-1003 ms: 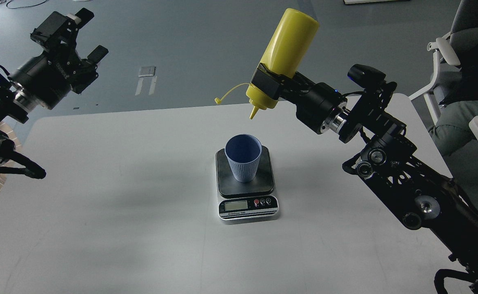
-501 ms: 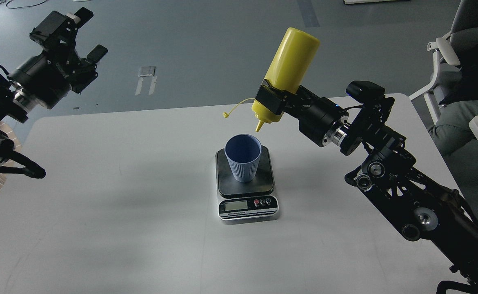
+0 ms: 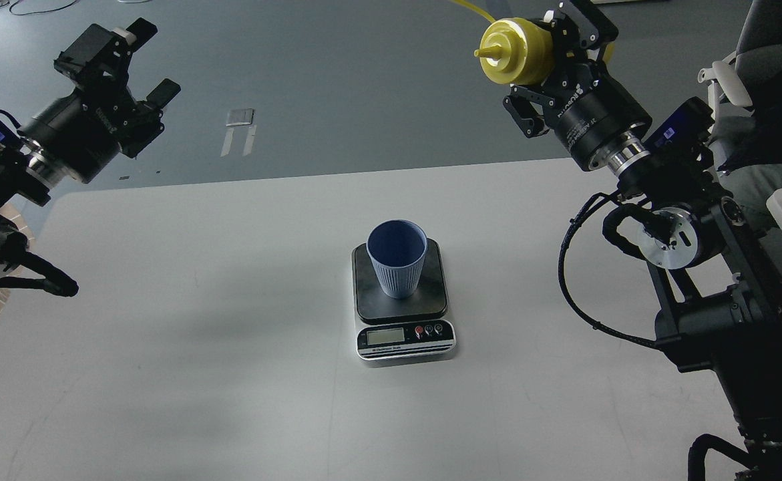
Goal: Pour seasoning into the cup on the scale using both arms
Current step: 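Tilt the yellow bottle back upright and raise it with the right gripper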
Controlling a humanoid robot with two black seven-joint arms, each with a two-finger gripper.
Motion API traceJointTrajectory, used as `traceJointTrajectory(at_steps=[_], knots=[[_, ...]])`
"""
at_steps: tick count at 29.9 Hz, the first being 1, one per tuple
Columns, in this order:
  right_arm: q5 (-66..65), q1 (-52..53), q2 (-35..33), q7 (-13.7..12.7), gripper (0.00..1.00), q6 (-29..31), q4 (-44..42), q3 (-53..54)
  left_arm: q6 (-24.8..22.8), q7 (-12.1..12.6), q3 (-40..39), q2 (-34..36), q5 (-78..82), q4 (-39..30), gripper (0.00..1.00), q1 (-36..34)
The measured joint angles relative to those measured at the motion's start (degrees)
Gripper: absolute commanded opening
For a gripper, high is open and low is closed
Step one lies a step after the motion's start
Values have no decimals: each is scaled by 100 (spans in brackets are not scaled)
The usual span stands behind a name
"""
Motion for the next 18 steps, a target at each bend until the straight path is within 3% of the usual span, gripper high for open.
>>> traceJointTrajectory(at_steps=[8,18], knots=[[1504,-42,0,71,0,420,586,454,-51,0,11,52,9,0,98,33],[2031,-1067,0,202,0,1311,169,1418,-289,0,58,448,27,-63,98,-7]])
